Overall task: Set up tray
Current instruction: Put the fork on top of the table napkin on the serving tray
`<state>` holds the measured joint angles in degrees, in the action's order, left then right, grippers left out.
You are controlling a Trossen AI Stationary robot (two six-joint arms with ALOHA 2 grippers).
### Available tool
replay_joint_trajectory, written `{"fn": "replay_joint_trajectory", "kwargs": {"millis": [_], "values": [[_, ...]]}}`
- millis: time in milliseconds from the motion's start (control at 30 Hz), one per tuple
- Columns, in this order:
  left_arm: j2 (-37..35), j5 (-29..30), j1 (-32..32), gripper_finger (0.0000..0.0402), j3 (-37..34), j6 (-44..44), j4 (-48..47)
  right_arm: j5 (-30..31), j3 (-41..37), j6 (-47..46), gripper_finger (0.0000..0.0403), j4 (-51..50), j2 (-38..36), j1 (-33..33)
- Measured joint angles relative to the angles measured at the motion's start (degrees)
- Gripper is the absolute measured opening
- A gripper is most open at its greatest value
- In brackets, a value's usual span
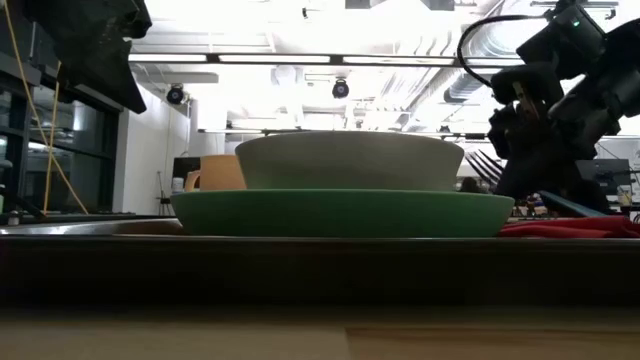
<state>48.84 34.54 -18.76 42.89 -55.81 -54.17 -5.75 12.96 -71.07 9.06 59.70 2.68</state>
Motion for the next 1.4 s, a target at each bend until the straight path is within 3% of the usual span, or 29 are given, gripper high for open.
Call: {"fn": "replay_joint_trajectory", "kwargs": {"millis": [633,1400], "values": [[0.0,-0.1,0.0,0.0044,0.0,0.1,-0.5,3.8,-0.2,-5.5,0.0000,0.6,0.0,0.0],[0.0,0.1,0.0,0.0044,0.0,0.2,-1.5,2.9,-0.2,-6.5,0.0001,-6.7,0.0,0.0]]}}
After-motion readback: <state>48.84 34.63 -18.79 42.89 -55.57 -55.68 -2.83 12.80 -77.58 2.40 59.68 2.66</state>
